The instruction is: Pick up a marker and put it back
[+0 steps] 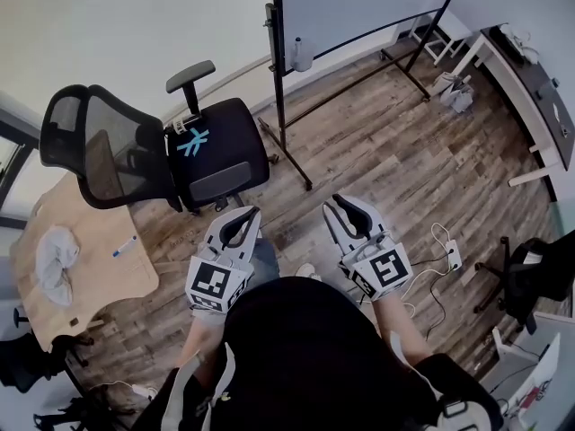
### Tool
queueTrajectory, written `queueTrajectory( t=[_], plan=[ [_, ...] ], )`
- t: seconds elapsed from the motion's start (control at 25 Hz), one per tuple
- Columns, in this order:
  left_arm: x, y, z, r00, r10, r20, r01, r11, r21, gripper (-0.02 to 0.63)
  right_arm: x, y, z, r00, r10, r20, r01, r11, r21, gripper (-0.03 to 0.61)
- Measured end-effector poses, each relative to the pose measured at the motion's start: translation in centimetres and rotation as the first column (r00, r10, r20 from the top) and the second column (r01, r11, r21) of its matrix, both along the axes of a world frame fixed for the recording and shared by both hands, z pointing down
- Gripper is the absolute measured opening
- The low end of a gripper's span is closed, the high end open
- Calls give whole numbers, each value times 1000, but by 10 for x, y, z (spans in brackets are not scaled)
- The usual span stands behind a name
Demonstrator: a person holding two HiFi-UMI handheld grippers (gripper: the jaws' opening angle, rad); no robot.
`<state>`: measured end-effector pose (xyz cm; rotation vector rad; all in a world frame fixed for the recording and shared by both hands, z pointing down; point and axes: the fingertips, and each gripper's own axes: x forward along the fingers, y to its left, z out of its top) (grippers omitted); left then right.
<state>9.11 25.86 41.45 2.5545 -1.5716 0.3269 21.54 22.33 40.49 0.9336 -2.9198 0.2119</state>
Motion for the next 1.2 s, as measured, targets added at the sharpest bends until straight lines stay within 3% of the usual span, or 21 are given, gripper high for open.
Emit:
queueTrajectory(
  t=[0.4,0.88,1.2],
  plan=[
    [-82,-58,11,1000,-6,-30,5,1000,-11,9,-77,-64,-5,999,-5,-46,6,1000,5,75],
    [-189,-144,23,997,47,-67,-50,998,-33,9,-194,-154,0,995,22,-98,-22,1000,-2,75],
    [-222,-173,28,991,113,-66,-115,993,-27,9,-227,-189,5,990,97,-99,-97,995,-4,75]
  ],
)
